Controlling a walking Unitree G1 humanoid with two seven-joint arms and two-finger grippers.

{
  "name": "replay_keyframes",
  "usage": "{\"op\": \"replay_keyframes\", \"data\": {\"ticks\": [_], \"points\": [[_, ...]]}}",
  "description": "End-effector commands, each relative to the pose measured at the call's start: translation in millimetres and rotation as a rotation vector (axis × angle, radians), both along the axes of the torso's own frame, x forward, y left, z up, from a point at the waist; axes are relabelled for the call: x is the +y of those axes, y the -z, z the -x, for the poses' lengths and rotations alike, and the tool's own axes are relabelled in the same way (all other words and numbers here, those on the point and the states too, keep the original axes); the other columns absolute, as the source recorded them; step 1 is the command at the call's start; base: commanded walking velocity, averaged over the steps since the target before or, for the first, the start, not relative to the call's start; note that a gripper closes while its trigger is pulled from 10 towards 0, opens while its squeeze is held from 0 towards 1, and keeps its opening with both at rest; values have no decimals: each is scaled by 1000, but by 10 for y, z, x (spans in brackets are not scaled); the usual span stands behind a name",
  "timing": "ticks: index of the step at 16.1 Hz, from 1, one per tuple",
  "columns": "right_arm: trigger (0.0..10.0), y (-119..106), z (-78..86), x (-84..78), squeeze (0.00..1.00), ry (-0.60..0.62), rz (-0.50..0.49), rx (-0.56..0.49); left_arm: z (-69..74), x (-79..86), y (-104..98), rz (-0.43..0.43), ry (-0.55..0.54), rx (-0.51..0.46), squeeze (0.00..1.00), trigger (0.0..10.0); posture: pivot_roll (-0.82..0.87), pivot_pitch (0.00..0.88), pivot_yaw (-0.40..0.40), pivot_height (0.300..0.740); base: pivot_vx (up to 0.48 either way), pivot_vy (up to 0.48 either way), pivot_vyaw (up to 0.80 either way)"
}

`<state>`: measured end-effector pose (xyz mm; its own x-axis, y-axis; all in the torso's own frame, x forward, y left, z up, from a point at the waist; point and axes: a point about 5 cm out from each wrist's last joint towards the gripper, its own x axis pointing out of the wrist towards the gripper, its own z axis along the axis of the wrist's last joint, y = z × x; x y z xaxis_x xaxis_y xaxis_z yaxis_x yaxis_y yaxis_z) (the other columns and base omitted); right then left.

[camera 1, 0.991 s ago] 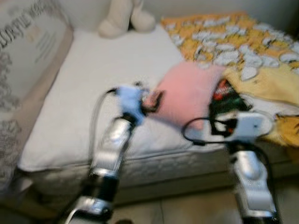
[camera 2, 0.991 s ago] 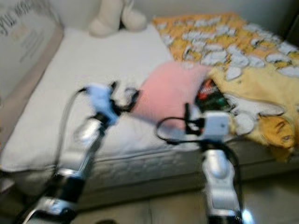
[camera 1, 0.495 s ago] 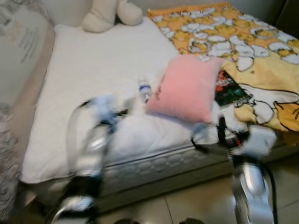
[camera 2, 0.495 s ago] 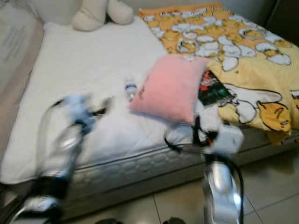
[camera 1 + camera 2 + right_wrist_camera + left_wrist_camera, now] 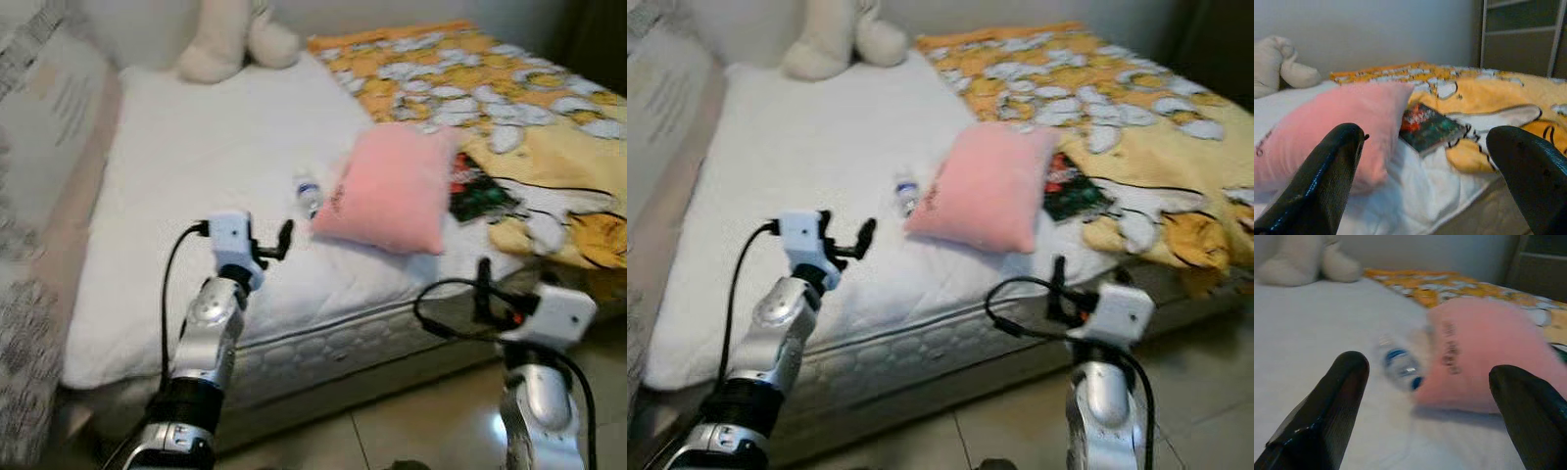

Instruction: Clean up the room

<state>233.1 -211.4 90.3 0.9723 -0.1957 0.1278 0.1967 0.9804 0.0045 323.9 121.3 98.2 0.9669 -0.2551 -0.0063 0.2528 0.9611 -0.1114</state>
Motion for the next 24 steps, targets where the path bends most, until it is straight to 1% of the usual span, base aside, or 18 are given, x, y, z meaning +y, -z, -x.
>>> {"op": "replay_keyframes", "data": {"ticks": [1,3,4,10,14,15,16,17,18,20,22,23,24], "points": [[10000,11,-10,19,0,-26,8,6,-21,-78,-104,-32,47,-61,0,10000,-175,0,93,719,480,0,0],[10000,20,-12,30,0,-39,14,19,-24,-132,-128,-35,85,-83,0,10000,-180,0,95,719,480,0,0],[10000,26,-1,23,0,-34,10,22,-24,-145,-122,-30,91,-79,0,10000,-181,0,95,719,480,0,0],[10000,7,44,13,0,-15,5,13,-39,-169,-114,12,97,-62,0,10000,-193,0,107,719,480,0,0],[10000,-57,36,-17,0,1,6,-6,-29,-242,-133,4,136,-77,0,10000,-200,0,110,719,480,0,0],[10000,-75,24,-47,0,16,-3,-3,-29,-293,-145,-34,154,-89,0,10000,-203,0,110,719,480,0,0],[10000,-86,-5,-101,0,35,-27,4,-72,-359,-142,-54,158,-65,0,10000,-202,0,107,719,0,0,0],[10000,-94,-36,-159,0,52,-40,11,-123,-414,-150,-44,173,-41,0,10000,-201,0,107,719,0,0,0],[10000,-87,-90,-276,0,92,-65,35,-211,-472,-167,-13,195,2,0,10000,-205,0,107,719,0,0,0],[10000,-29,-133,-496,0,177,-136,92,-315,-574,-141,7,239,93,0,10000,-209,0,107,719,0,0,0],[10000,18,-141,-646,0,244,-240,117,-370,-653,-94,43,273,183,0,10000,-217,0,110,719,0,0,0],[10000,36,-137,-670,0,258,-264,125,-382,-663,-88,45,272,198,0,10000,-216,0,110,719,0,0,0],[10000,94,-129,-701,0,275,-318,144,-390,-690,-65,58,274,234,0,10000,-220,0,115,719,0,0,0]]}}
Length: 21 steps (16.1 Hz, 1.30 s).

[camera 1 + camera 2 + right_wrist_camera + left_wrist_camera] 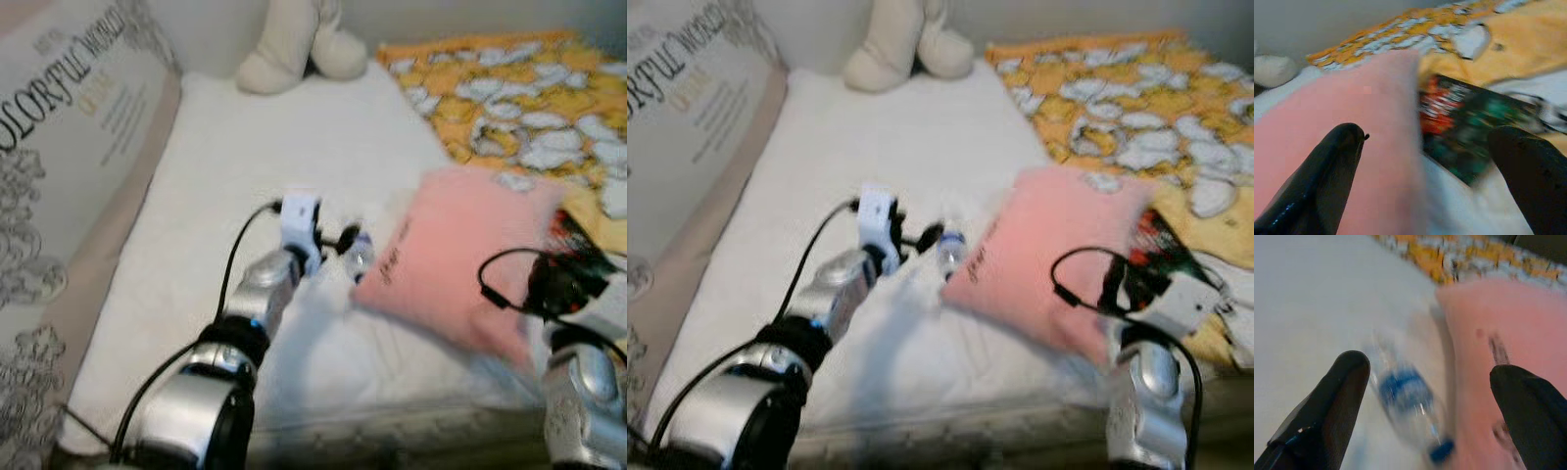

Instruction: Clean up the room

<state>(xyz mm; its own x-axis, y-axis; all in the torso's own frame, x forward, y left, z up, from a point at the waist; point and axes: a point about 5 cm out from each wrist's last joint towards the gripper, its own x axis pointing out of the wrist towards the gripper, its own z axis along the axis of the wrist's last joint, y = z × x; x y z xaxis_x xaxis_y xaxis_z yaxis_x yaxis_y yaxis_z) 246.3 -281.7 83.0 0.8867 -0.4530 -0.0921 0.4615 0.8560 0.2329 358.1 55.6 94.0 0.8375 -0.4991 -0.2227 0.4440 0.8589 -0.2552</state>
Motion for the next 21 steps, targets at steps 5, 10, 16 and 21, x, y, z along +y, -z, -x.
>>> {"op": "replay_keyframes", "data": {"ticks": [5,10,16,21], "points": [[10000,204,-119,-108,0,11,-76,91,15,-256,3,20,33,83,0,10000,-232,73,133,719,0,0,0],[10000,-298,677,628,0,-92,425,7,390,511,-265,-12,-21,-395,0,10000,-210,0,99,719,0,0,0],[10000,-133,794,810,0,-251,506,82,816,772,-101,-36,-170,-349,0,10000,-124,0,20,719,0,0,-349],[10000,-164,586,620,0,-188,490,52,669,606,-110,-65,-172,-314,0,10000,-182,0,52,719,0,0,-537]]}}
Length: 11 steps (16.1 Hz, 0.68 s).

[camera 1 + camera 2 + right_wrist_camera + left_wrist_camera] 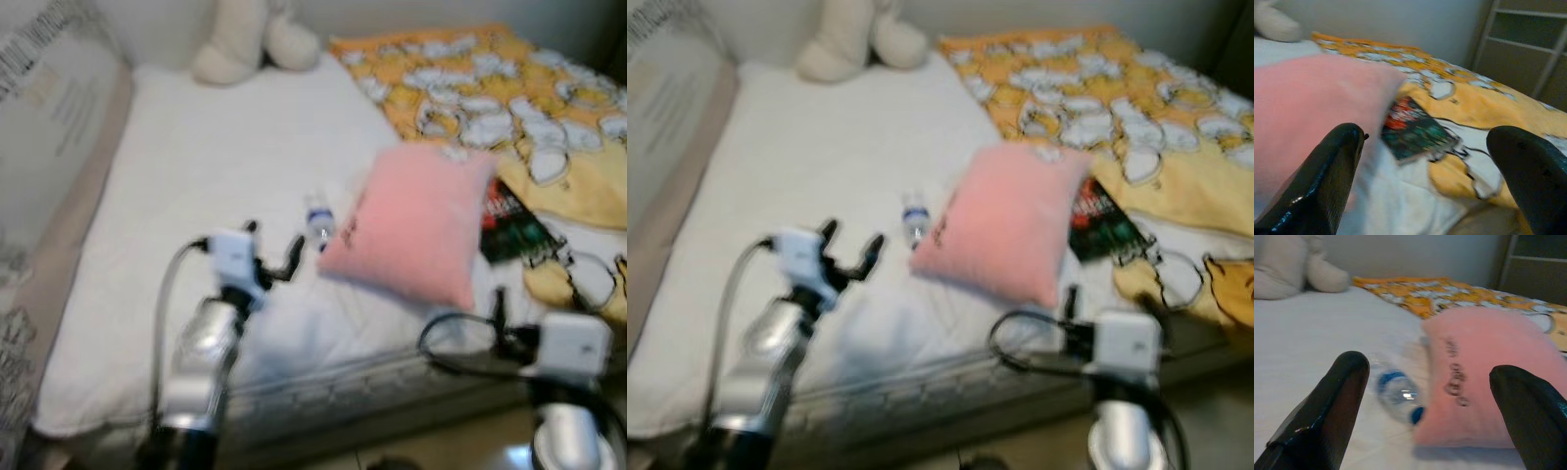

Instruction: Clean up the room

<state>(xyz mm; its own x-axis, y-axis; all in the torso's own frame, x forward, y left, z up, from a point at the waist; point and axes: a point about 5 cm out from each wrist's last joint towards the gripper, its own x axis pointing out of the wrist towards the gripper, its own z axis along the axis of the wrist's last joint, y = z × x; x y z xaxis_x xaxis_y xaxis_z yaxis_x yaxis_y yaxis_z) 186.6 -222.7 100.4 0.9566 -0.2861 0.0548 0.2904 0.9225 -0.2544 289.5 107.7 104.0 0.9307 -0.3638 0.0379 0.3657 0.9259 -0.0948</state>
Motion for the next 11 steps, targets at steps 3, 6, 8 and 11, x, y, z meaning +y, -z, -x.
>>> {"op": "replay_keyframes", "data": {"ticks": [3,6,8,11], "points": [[10000,-18,-74,60,0,-29,-49,-12,-65,-9,3,-13,-2,18,0,10000,-223,0,77,719,0,0,0],[10000,-8,-67,78,0,-30,-65,-21,-87,-100,31,18,43,50,0,10000,-233,0,85,719,270,-161,0],[10000,-8,-70,87,0,-29,-71,-25,-97,-150,13,14,69,43,0,10000,-232,0,90,719,429,0,0],[10000,6,-59,81,0,-16,-86,-27,-69,-176,7,-3,104,32,0,10000,-227,0,92,719,431,0,0]]}}
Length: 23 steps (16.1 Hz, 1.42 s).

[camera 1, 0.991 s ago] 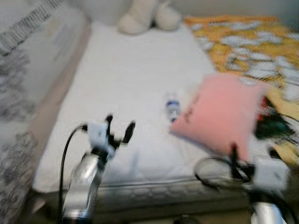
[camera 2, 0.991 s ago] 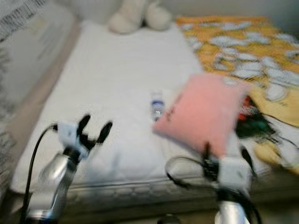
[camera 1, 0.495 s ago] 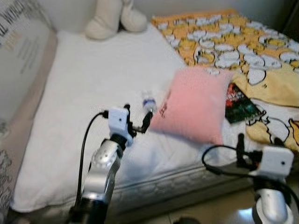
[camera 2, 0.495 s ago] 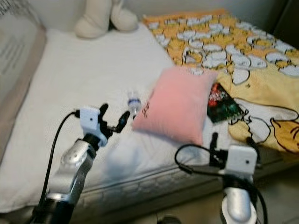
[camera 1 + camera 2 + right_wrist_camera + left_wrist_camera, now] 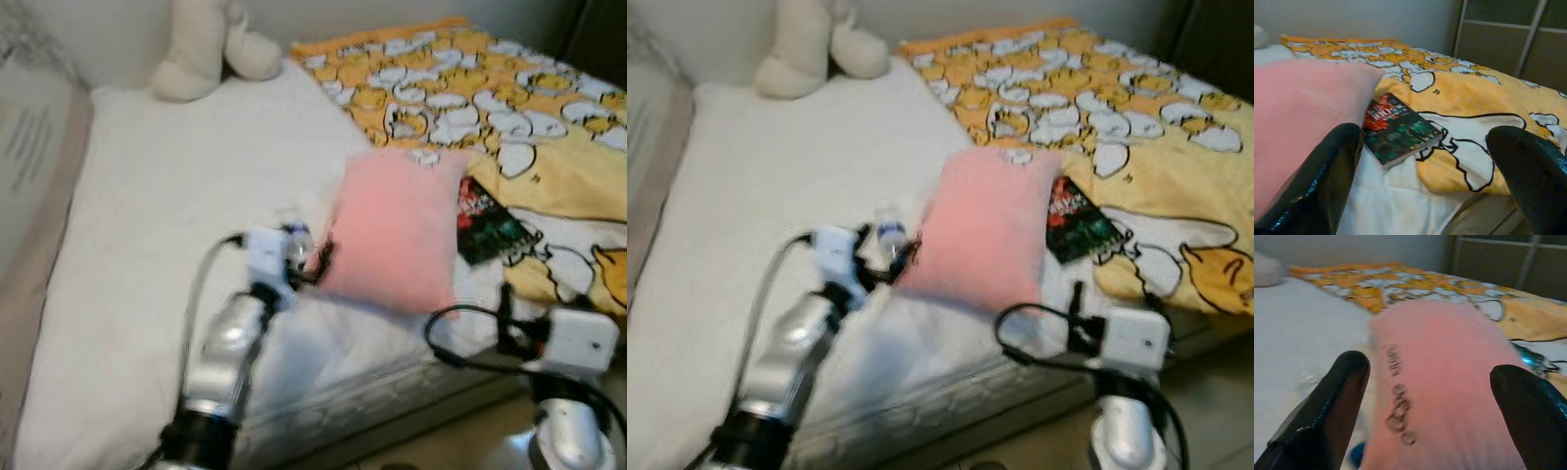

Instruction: Clean up the room

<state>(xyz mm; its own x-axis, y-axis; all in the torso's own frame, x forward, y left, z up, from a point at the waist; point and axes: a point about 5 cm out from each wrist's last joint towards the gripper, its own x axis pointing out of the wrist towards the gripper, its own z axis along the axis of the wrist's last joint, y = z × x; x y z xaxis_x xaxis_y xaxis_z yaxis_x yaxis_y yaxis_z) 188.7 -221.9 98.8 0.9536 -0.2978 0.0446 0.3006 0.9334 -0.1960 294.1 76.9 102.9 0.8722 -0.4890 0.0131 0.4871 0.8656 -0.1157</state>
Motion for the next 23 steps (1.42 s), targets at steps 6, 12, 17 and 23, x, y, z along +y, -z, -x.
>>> {"op": "replay_keyframes", "data": {"ticks": [6,12,17,23], "points": [[10000,-28,-266,-76,0,26,-260,-44,-296,107,-40,-14,-61,55,0,10000,-219,0,81,719,72,0,0],[10000,75,-622,-241,0,16,-419,-10,-576,-176,108,22,40,270,0,10000,-210,95,89,719,0,0,0],[10000,184,-698,-478,0,64,-431,-4,-658,-408,32,68,48,326,0,10000,-235,212,145,719,0,0,0],[10000,318,-1136,-198,0,-149,-606,35,-607,-660,25,53,38,333,0,10000,-232,260,154,719,0,0,0]]}}
